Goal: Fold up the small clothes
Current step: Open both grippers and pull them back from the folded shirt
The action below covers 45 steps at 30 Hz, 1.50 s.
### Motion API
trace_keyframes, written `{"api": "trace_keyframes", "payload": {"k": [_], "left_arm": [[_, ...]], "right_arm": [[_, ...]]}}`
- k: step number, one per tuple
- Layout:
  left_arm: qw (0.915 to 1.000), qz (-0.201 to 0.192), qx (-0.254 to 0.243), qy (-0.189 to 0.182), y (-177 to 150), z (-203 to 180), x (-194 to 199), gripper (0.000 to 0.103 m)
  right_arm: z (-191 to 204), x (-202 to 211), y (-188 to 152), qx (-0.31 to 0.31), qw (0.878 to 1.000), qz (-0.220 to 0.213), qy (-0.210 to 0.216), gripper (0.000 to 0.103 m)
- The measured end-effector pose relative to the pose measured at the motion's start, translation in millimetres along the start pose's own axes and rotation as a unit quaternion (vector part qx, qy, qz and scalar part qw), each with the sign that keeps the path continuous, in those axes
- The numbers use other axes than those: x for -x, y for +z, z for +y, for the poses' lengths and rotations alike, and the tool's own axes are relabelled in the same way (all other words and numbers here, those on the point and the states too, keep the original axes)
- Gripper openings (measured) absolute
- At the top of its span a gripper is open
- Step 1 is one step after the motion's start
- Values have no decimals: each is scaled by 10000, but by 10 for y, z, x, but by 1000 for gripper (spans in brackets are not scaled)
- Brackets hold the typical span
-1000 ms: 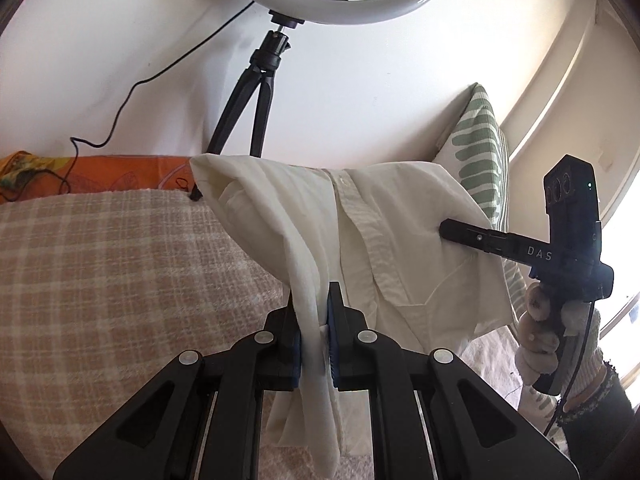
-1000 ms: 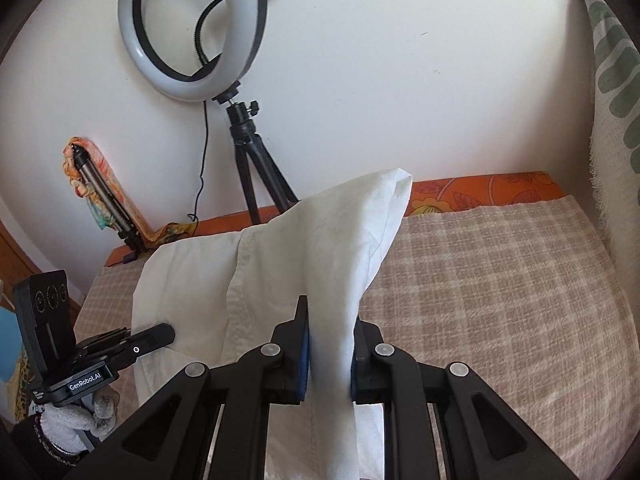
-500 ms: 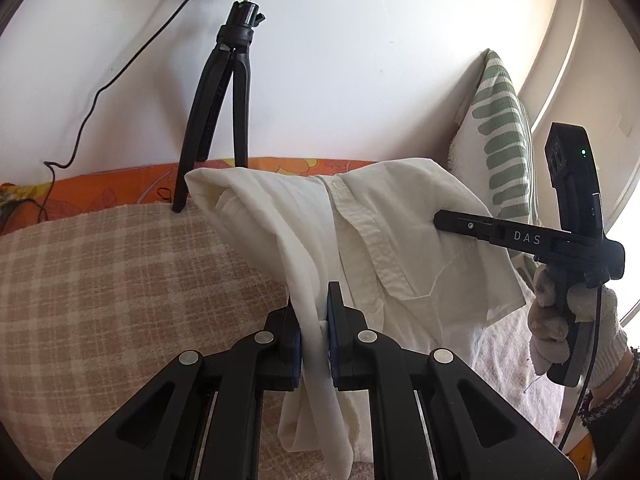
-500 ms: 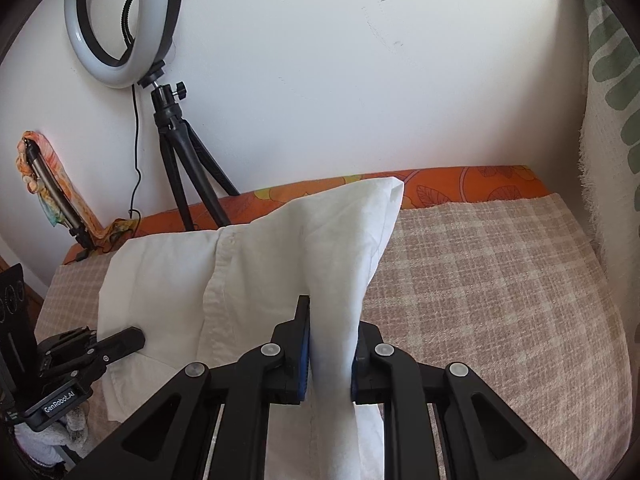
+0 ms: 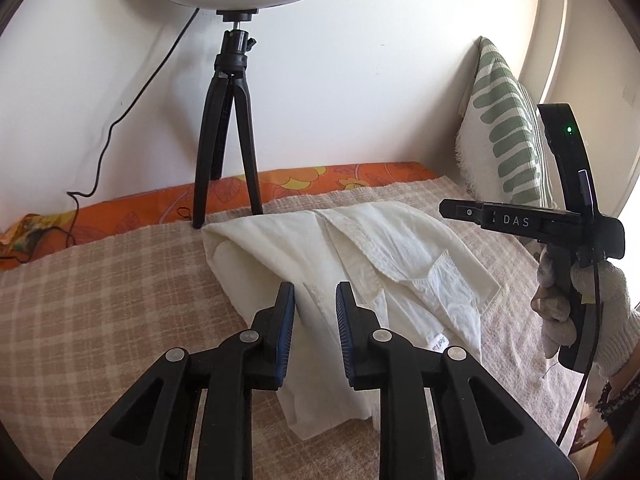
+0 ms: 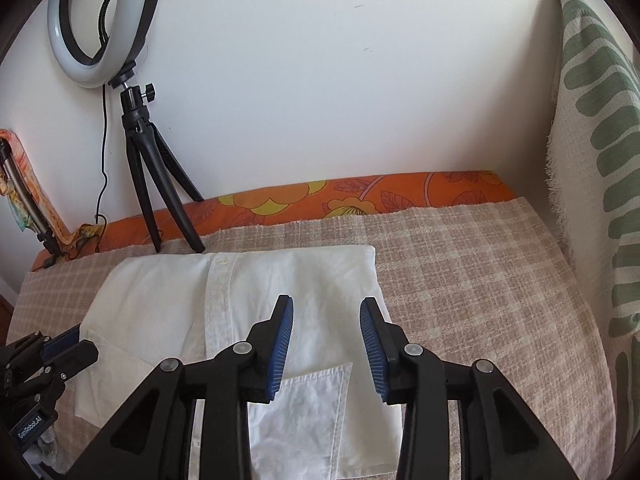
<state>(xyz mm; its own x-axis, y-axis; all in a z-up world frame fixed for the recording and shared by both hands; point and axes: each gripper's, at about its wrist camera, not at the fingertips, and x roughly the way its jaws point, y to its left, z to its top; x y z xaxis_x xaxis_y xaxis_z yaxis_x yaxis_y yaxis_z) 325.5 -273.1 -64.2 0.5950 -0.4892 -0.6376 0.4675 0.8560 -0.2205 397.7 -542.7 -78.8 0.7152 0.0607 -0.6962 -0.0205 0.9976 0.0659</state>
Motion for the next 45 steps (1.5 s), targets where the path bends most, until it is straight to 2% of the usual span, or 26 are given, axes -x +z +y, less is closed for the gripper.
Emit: {"api": "trace_keyframes", "payload": {"k": [9, 14, 16, 18, 25, 27, 29, 32, 35, 39, 41, 45], "left_arm": [[9995, -230, -201, -21, -72, -159, 526, 19], [9984, -438, -369, -29, -123, -283, 945, 20], [9977, -526, -426, -10, -147, -336, 1112, 23], [9970, -625, -452, -2, -179, -379, 1279, 26], [9951, -849, -503, 8, -322, -465, 1779, 28], [9945, -902, -532, 15, -381, -474, 1899, 33], [9938, -972, -545, 51, -444, -473, 2017, 45], [9925, -1083, -555, 100, -556, -462, 2184, 49], [9915, -1162, -550, 179, -687, -445, 2307, 65], [9901, -1232, -590, 310, -848, -441, 2427, 70], [9893, -1265, -601, 405, -918, -430, 2476, 78], [9882, -1289, -642, 515, -1052, -406, 2571, 81]], "right_arm": [[60, 466, -88, 161, 9994, -290, 70, 37], [254, 867, -217, 210, 9987, -456, 71, 38], [353, 1025, -280, 268, 9982, -531, 90, 39], [441, 1185, -346, 282, 9976, -618, 100, 48], [722, 1649, -632, 280, 9960, -846, 111, 51], [821, 1752, -726, 370, 9953, -896, 70, 56], [897, 1842, -823, 420, 9944, -970, 79, 62], [964, 1940, -955, 337, 9940, -1034, 129, 69], [1044, 2022, -1096, 280, 9932, -1124, 141, 83], [1203, 2094, -1282, 420, 9912, -1252, -61, 94], [1264, 2109, -1353, 466, 9904, -1294, -140, 103], [1326, 2119, -1448, 482, 9892, -1368, -192, 103]]}}
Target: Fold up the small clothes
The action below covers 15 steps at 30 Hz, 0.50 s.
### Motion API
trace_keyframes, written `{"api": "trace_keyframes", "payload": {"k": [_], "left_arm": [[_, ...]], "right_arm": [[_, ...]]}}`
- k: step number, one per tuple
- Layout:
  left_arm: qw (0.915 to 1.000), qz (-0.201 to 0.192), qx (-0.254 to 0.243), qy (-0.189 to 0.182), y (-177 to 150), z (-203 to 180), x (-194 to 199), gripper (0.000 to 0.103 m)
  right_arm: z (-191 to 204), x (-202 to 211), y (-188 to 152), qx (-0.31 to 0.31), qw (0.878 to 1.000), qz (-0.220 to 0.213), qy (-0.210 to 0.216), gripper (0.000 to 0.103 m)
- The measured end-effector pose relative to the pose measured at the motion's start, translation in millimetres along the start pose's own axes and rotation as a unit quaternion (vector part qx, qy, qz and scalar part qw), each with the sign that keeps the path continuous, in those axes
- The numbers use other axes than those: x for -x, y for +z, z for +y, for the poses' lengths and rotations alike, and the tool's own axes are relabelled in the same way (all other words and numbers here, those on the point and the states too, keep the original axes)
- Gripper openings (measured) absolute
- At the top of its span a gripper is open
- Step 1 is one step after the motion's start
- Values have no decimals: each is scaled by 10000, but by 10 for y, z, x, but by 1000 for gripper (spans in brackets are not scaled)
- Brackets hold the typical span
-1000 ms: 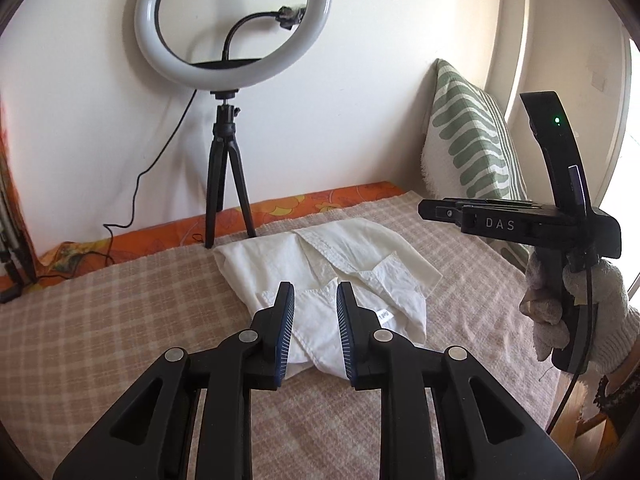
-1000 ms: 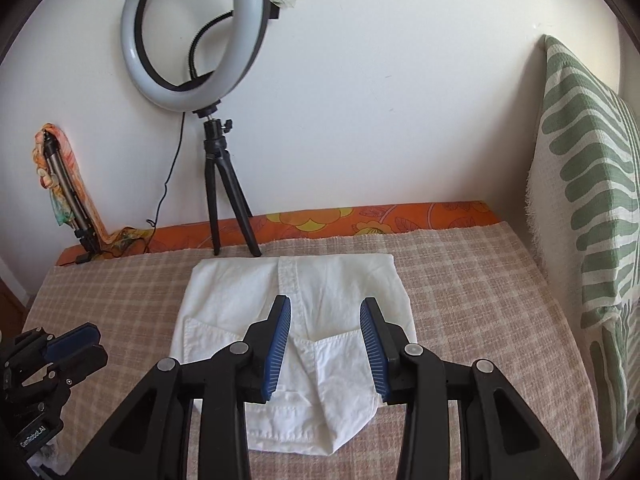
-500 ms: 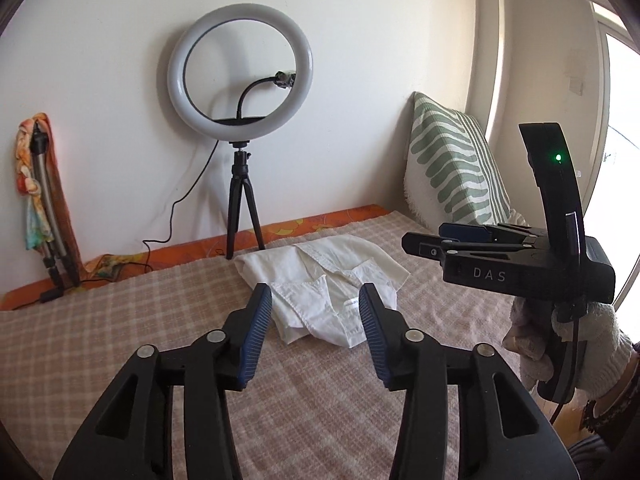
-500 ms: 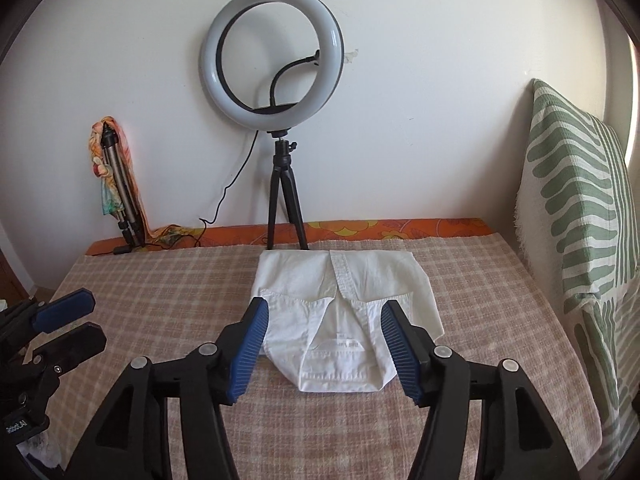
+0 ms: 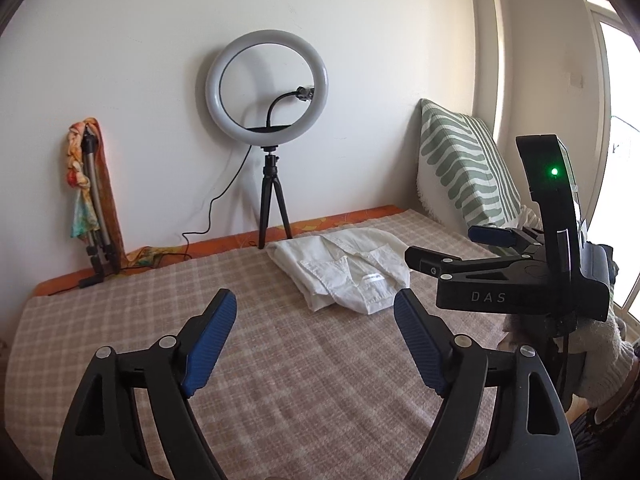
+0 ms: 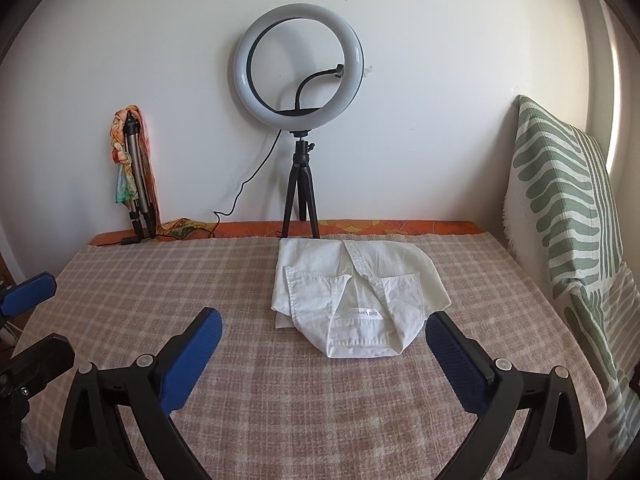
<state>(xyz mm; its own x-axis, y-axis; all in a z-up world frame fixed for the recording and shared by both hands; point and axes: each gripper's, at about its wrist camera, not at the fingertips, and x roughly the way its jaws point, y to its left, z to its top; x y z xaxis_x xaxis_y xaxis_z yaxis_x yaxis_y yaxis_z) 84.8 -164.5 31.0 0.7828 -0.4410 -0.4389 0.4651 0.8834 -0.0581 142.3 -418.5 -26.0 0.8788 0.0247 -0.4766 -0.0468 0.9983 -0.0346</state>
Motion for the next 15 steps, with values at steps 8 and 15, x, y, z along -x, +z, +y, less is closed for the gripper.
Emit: {"api": "trace_keyframes", "payload": {"k": [8, 15], "left_arm": [[9992, 151, -97, 357, -180, 55, 79, 89], [9977, 68, -208, 636, -272, 66, 113, 101]], "right_arm": [[21, 83, -85, -233, 9993, -247, -156, 103], [-2, 92, -133, -448, 9985, -306, -70, 103]]}}
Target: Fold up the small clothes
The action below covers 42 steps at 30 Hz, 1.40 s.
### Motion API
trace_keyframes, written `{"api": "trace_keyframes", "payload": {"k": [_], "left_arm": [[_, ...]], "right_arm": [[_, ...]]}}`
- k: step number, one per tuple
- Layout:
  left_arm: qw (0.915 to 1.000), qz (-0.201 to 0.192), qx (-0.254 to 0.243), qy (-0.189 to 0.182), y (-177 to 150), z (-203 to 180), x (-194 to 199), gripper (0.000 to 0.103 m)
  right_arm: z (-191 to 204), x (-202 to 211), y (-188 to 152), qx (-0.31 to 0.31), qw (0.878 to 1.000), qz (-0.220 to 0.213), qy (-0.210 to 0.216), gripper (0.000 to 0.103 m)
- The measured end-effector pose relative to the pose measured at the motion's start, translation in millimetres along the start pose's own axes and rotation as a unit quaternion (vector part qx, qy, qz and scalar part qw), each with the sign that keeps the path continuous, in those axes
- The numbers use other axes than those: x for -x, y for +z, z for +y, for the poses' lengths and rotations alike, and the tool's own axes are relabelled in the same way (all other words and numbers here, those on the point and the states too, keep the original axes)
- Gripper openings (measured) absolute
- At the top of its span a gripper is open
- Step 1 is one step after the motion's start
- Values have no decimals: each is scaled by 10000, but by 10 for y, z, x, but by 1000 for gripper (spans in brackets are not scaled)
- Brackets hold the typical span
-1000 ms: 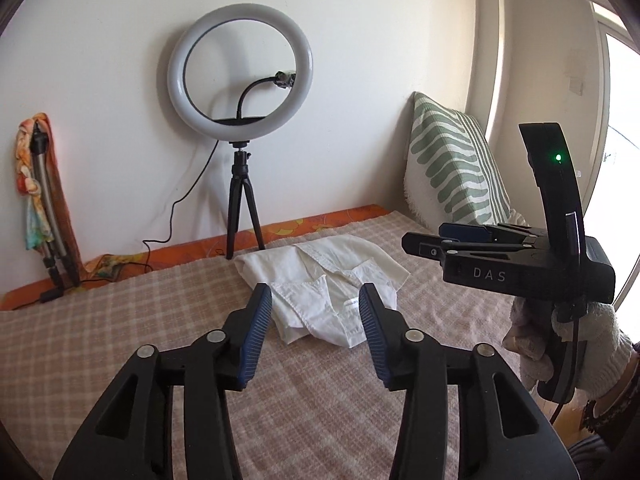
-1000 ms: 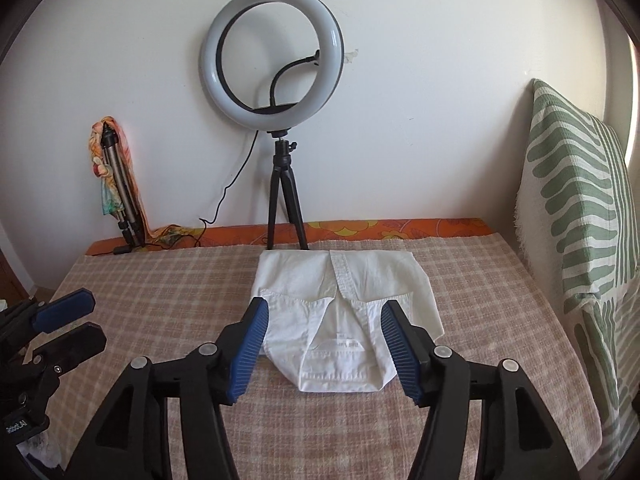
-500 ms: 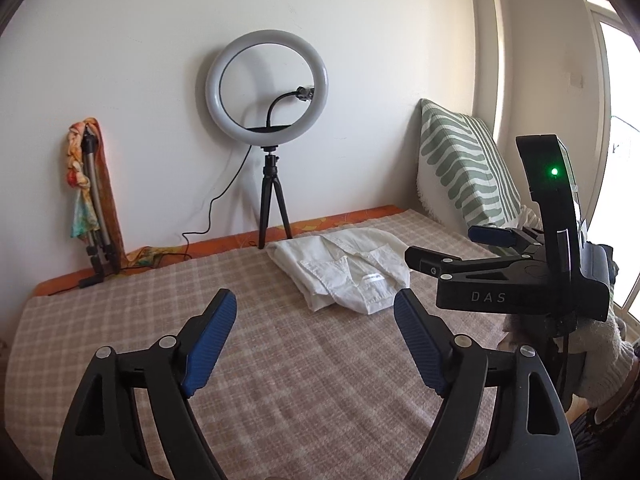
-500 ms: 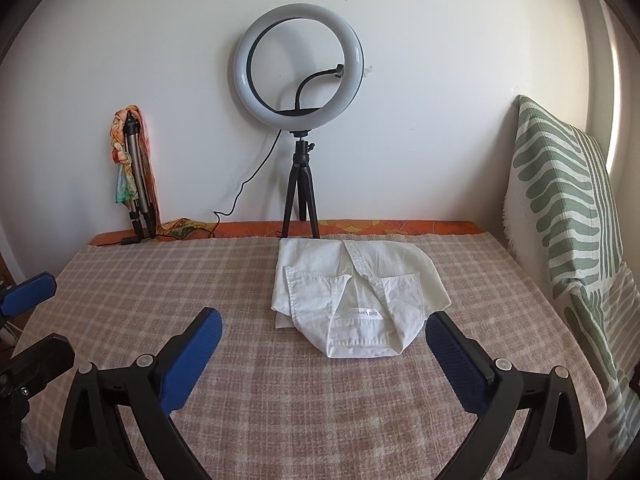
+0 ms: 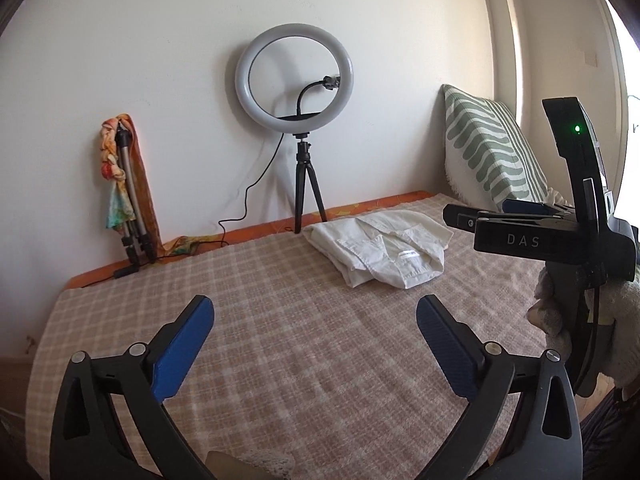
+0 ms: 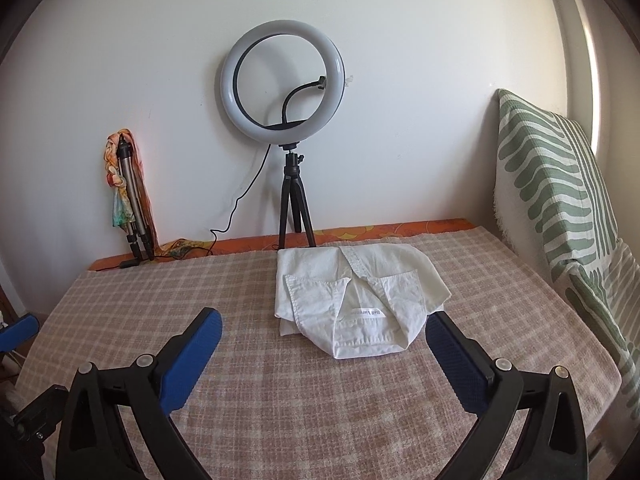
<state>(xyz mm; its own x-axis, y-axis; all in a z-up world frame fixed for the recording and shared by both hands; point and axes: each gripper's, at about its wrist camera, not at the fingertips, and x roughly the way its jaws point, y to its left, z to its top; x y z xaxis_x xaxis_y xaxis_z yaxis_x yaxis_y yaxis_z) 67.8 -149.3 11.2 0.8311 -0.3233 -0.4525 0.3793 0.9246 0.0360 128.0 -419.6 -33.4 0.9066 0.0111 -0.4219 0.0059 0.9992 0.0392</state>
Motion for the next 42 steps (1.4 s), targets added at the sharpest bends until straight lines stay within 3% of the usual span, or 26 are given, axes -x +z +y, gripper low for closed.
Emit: {"api": "trace_keyframes", "payload": {"k": [9, 42], "left_arm": [[9995, 89, -216, 236, -47, -51, -9, 102], [9994, 75, -180, 292, -44, -4, 40, 102]], "right_arm": [[92, -34, -22, 206, 9998, 11, 10, 103], [114, -83, -83, 216, 9997, 124, 10, 103]]}}
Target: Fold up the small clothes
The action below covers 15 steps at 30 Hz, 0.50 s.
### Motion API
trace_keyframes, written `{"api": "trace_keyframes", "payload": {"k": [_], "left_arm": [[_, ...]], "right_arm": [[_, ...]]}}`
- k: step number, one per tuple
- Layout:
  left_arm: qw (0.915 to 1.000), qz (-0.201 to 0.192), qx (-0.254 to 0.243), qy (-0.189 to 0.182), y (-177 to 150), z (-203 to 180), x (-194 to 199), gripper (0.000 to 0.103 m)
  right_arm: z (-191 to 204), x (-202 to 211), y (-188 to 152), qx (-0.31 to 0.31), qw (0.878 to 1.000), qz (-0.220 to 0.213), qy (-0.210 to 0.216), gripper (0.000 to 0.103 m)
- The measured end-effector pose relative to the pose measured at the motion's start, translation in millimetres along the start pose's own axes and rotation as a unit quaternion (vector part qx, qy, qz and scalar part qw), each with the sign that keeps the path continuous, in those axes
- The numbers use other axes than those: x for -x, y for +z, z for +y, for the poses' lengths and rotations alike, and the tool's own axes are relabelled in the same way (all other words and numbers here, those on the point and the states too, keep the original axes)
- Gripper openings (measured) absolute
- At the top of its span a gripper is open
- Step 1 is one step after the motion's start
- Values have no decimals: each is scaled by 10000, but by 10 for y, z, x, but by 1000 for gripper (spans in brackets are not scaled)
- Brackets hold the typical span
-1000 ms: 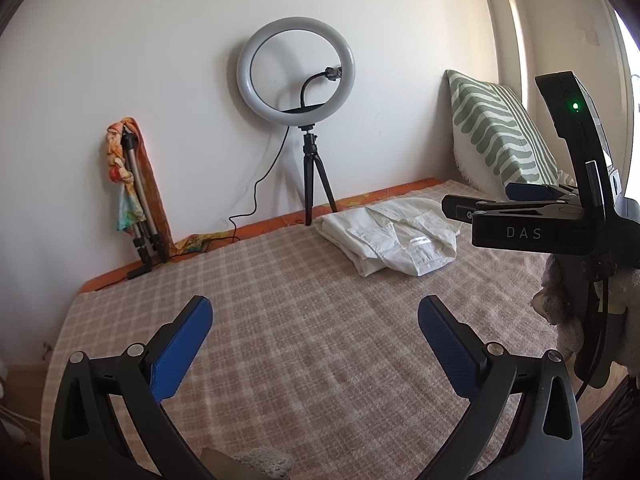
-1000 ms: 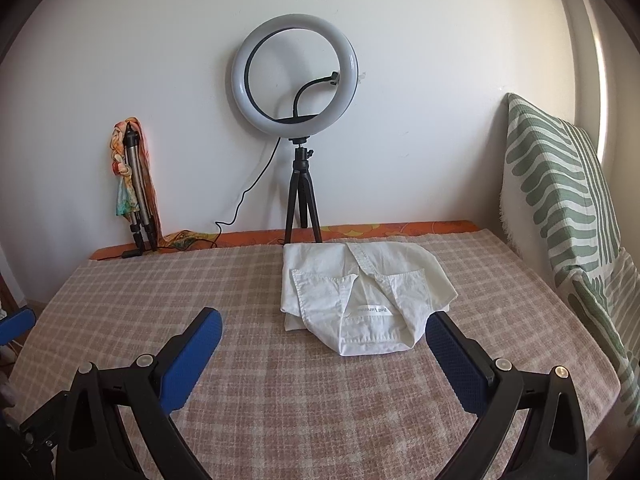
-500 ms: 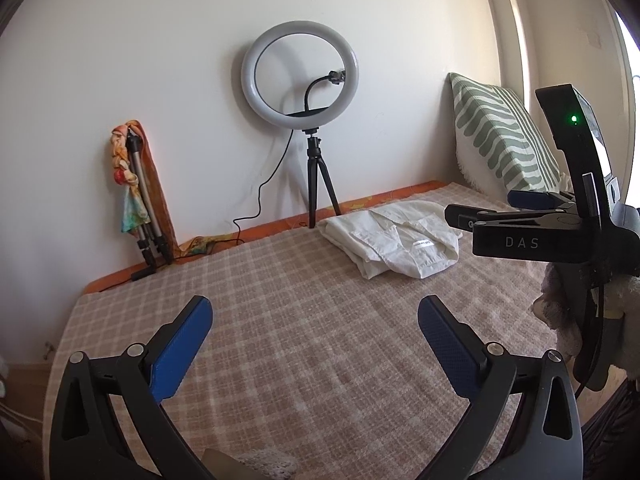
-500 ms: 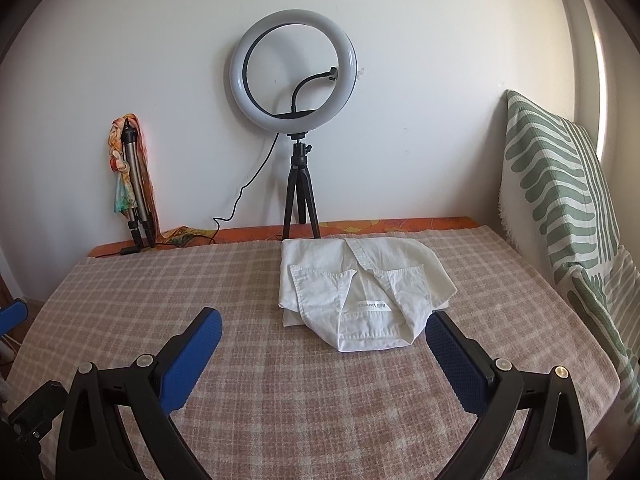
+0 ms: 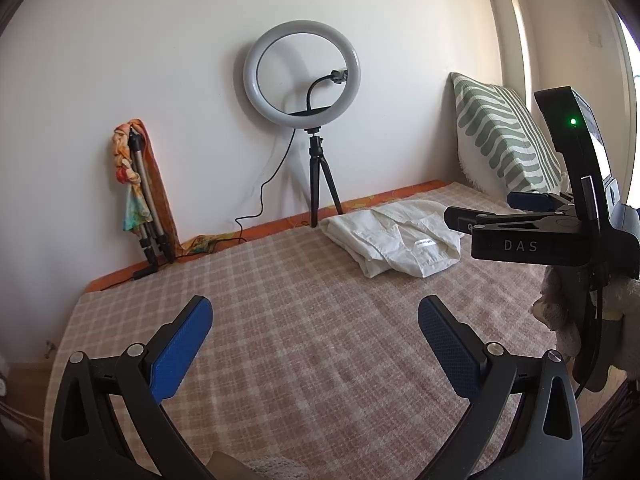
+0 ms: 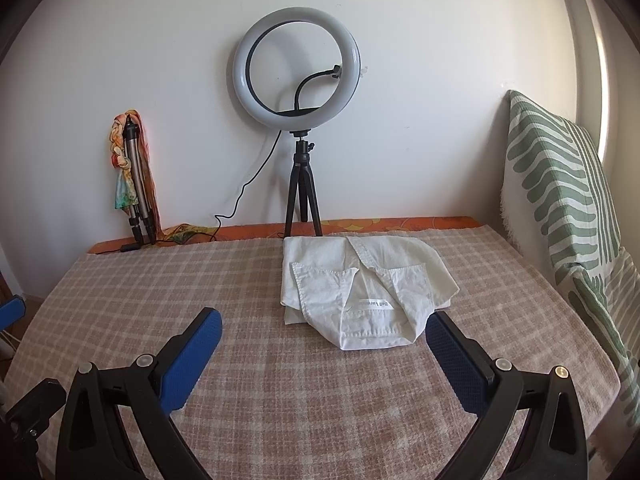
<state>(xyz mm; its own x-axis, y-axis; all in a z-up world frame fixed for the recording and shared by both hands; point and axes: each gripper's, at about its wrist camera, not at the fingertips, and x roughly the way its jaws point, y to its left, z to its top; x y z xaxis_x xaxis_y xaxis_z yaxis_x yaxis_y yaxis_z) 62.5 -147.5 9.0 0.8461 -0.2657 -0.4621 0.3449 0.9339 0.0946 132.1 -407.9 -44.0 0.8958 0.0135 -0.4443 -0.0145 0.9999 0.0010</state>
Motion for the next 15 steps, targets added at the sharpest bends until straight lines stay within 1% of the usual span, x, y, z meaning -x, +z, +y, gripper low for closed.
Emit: {"api": "trace_keyframes", "payload": {"k": [15], "left_arm": [[10000, 37, -27, -2, -12, -15, -1, 102]], "right_arm": [[-5, -15, 7, 17, 10000, 10, 18, 103]]}}
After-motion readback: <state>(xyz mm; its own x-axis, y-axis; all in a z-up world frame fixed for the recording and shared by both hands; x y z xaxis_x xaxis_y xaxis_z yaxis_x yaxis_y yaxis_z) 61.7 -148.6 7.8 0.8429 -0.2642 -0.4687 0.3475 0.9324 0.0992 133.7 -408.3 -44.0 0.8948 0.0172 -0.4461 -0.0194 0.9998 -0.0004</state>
